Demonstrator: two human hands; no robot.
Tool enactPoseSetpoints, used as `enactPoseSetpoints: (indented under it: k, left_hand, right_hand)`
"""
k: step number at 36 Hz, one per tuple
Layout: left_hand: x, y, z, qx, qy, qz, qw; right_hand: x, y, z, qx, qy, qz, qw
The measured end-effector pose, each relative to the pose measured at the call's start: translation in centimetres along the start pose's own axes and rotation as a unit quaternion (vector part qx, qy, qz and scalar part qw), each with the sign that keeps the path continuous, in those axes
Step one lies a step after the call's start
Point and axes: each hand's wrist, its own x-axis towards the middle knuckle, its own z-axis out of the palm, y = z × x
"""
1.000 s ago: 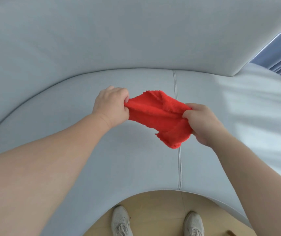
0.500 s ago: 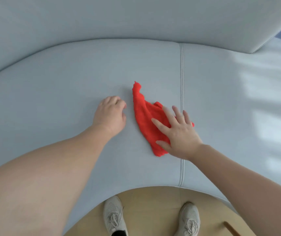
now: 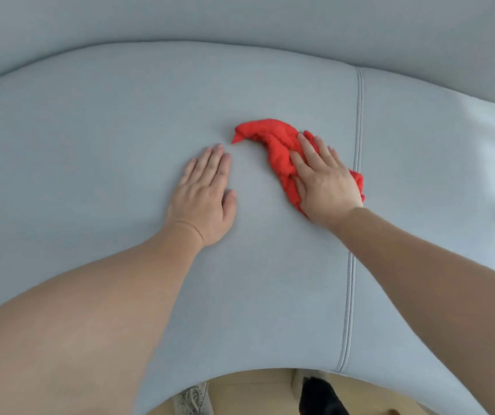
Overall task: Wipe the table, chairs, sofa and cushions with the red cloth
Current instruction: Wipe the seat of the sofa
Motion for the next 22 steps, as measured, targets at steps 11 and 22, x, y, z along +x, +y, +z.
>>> enactPoseSetpoints:
  k: [11, 22]
  left_hand:
    - [-0.1, -0.2, 0.0, 0.016, -0.029, -0.034, 0.999]
    - [0.2, -0.5, 0.9, 0.017, -0.014, -0.021, 1.000]
  right_hand:
    - [12.2, 5.6, -1.3, 0.012, 0.024, 0.008, 1.000]
    - [15.8, 6.6, -2.6, 0.071, 0.067, 0.051, 0.994]
